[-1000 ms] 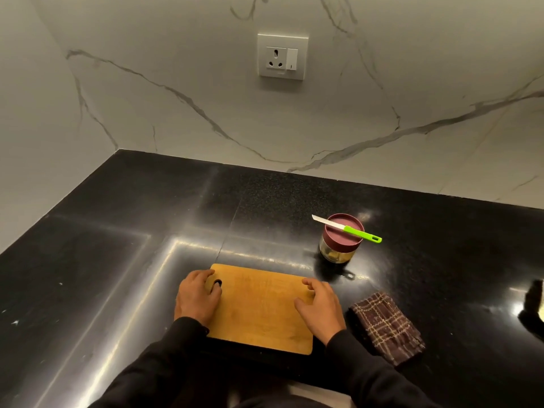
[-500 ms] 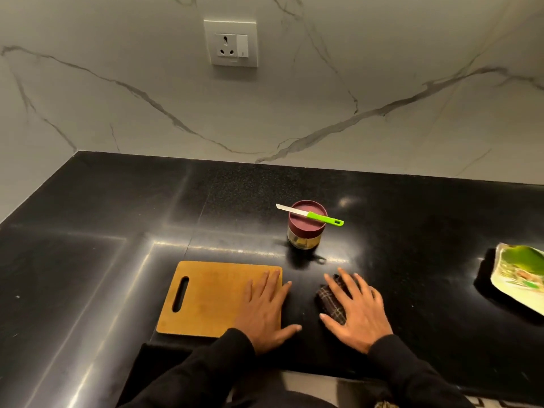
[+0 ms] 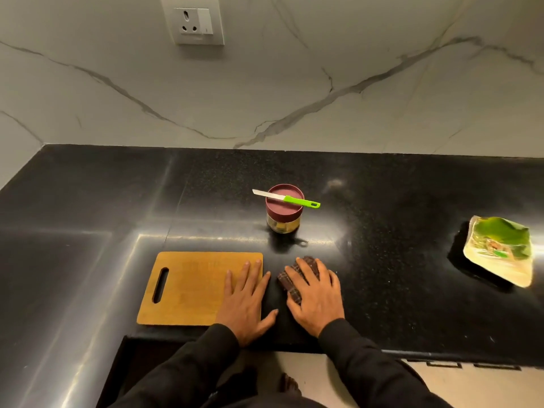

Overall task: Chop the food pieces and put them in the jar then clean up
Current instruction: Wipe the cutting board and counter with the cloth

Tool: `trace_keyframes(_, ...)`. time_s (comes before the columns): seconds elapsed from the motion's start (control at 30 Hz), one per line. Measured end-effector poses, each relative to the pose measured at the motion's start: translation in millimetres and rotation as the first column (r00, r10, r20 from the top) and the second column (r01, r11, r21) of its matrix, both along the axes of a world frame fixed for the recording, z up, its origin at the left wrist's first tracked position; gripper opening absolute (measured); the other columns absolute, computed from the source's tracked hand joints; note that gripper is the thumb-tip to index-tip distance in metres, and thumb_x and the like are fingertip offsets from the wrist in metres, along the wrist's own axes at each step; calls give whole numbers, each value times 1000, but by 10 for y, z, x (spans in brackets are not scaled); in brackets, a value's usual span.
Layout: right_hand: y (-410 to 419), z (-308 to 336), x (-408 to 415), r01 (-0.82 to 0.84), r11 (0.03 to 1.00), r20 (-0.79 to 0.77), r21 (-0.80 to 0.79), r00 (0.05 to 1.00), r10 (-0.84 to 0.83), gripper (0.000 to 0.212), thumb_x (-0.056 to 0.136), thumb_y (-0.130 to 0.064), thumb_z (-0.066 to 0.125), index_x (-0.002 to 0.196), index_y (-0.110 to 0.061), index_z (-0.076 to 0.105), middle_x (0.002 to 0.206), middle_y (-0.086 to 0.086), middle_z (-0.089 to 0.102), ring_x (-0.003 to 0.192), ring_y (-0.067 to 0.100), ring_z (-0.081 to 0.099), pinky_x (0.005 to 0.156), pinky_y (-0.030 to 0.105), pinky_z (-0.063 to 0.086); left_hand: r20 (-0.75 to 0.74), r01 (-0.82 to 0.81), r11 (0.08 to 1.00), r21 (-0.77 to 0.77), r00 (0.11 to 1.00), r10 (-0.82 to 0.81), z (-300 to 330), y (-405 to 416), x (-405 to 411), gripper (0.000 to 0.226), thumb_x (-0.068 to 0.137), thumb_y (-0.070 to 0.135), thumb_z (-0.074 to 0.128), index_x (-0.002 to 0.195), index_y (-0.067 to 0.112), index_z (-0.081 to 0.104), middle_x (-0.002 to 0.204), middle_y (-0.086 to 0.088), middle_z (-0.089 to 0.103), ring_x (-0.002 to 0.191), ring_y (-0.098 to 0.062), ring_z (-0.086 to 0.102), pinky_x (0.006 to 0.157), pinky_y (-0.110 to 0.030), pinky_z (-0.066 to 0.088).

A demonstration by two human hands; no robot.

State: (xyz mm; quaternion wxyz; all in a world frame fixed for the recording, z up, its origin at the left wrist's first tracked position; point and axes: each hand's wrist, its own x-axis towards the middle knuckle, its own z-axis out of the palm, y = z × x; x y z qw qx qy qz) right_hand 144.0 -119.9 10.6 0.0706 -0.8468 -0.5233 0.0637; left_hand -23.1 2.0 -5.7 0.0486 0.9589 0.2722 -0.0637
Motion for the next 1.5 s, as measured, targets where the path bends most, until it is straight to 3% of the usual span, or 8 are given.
trace_keyframes(0.23,-184,59,756,456,888,-11,-59,889,-458,59,87,-48,59,144,-34,50,157,-3,40,140,36,32,108,52,36,9,-4,999,-45,1000,4,7,9,18,83,88,69,39,153,17,36,165,-15,19,152,-37,13,115,-63,2)
trace_keyframes(0.5,-352,32,-437,81,997,-37,17,996,-81,64,78,-50,58,141,-38,52,151,-6,47,138,34,40,105,50,39,150,56,997,-58,988,-47,117,98,149,57,99,38,27,148,16,46,158,-8,38,150,-26,22,119,-49,6)
trace_keyframes(0.63,-969,-4,39,275,958,30,-81,961,-274,65,82,-52,56,145,-39,47,155,-7,42,141,30,37,105,49,40,95,169,981,-93,983,-160,184,61,291,68,98,46,10,157,18,26,167,-5,15,155,-23,2,123,-46,-6)
trace_keyframes(0.77,-661,33,302,535,842,6,-65,844,-536,62,88,-54,55,147,-38,43,158,-4,37,142,34,29,108,52,36,-13,183,980,-75,983,-184,193,-1,406,71,96,46,0,160,16,10,168,-6,2,155,-23,-7,125,-48,-3)
trace_keyframes(0.9,-121,17,-242,373,926,1,-55,928,-373,65,83,-54,53,145,-36,47,156,-1,41,140,39,35,106,53,37,-45,151,985,-78,987,-154,241,41,463,62,105,35,20,160,13,0,168,-9,-7,154,-24,-11,125,-46,-2)
trace_keyframes(1.03,-584,31,-295,109,994,-12,-26,994,-109,65,83,-54,52,146,-40,46,155,-7,43,142,32,36,107,51,39,-23,140,986,-96,990,-142,323,136,544,62,106,32,26,160,14,3,168,-7,-4,155,-24,-6,126,-44,0)
trace_keyframes(1.23,-340,76,199,488,870,-42,-63,870,-491,58,90,-52,51,147,-39,43,160,-4,34,145,34,27,111,51,34,221,11,959,-283,974,54,439,308,587,52,101,19,41,153,19,34,162,-3,31,150,-18,24,123,-34,14)
trace_keyframes(1.5,-133,46,-382,162,987,-92,-3,983,-161,57,82,-51,54,137,-38,56,149,-6,49,140,31,36,107,48,37,189,36,971,-235,982,10,359,327,495,50,99,19,41,149,18,42,156,-3,42,148,-19,30,121,-34,21)
